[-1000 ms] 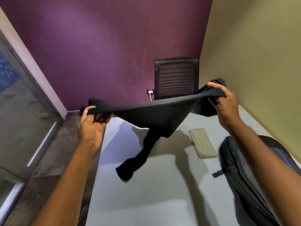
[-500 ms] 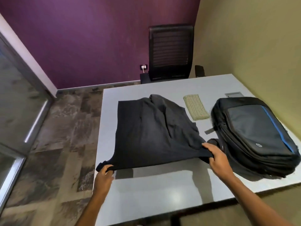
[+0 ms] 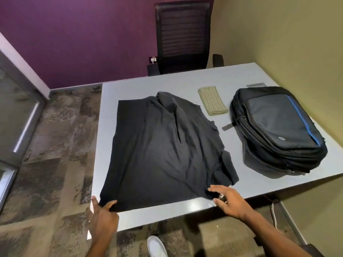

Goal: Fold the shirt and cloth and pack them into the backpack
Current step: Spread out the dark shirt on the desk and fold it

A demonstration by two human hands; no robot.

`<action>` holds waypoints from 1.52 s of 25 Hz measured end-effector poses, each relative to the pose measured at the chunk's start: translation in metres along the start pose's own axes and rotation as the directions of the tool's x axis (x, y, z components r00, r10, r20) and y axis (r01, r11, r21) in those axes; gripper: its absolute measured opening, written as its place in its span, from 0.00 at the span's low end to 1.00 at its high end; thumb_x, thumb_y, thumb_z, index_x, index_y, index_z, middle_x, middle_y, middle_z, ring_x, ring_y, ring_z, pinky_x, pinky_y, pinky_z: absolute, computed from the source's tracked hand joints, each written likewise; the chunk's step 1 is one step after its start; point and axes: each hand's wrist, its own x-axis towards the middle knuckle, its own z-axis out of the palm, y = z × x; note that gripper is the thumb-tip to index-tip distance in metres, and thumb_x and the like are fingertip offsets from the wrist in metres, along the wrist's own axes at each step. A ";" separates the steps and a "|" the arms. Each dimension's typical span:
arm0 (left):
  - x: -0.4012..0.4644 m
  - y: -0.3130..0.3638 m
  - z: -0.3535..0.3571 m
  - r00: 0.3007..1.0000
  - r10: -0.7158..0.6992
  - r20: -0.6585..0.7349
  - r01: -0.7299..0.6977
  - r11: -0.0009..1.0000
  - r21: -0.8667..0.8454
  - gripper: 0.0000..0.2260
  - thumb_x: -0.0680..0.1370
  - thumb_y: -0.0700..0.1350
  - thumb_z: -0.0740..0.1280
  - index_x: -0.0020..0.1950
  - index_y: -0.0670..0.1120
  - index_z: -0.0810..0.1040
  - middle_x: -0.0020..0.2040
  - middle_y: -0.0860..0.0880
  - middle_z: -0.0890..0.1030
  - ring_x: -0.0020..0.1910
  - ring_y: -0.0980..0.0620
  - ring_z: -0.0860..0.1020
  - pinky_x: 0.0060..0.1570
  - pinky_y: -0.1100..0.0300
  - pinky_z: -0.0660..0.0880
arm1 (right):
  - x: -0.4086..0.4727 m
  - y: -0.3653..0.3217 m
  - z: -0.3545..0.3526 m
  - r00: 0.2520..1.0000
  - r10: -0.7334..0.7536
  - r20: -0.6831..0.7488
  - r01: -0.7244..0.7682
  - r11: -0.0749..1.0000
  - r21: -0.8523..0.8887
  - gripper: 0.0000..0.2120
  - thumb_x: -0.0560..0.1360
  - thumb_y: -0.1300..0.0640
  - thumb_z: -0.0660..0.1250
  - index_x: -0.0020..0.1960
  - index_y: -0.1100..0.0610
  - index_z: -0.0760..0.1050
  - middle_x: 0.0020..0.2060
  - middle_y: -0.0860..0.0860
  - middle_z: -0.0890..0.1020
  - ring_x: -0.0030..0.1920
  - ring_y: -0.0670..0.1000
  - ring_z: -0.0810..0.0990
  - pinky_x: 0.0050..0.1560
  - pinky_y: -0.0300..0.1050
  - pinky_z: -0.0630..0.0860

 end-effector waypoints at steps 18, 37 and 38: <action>0.022 0.109 0.078 0.872 0.489 -0.017 -0.481 0.862 0.160 0.38 0.77 0.72 0.39 0.82 0.53 0.48 0.83 0.44 0.44 0.80 0.39 0.41 0.74 0.32 0.42 | 0.056 0.004 -0.030 0.693 0.538 -0.481 -0.517 0.835 0.189 0.05 0.77 0.60 0.61 0.52 0.56 0.73 0.44 0.55 0.79 0.42 0.60 0.75 0.43 0.50 0.69; -0.044 0.341 0.102 0.563 0.826 -0.027 -0.826 0.563 -0.020 0.32 0.80 0.63 0.43 0.82 0.55 0.46 0.83 0.50 0.41 0.81 0.46 0.40 0.77 0.37 0.41 | 0.065 0.060 -0.076 0.645 0.420 -0.638 -0.328 0.907 0.265 0.09 0.80 0.52 0.63 0.46 0.55 0.77 0.39 0.51 0.80 0.46 0.57 0.78 0.44 0.46 0.67; -0.037 0.350 0.110 0.559 0.829 0.000 -0.829 0.559 0.007 0.32 0.79 0.64 0.42 0.82 0.55 0.44 0.83 0.50 0.40 0.81 0.46 0.39 0.77 0.36 0.41 | 0.084 0.060 -0.084 0.643 0.438 -0.628 -0.322 0.899 0.298 0.05 0.79 0.55 0.65 0.47 0.55 0.77 0.41 0.50 0.81 0.46 0.56 0.79 0.45 0.44 0.68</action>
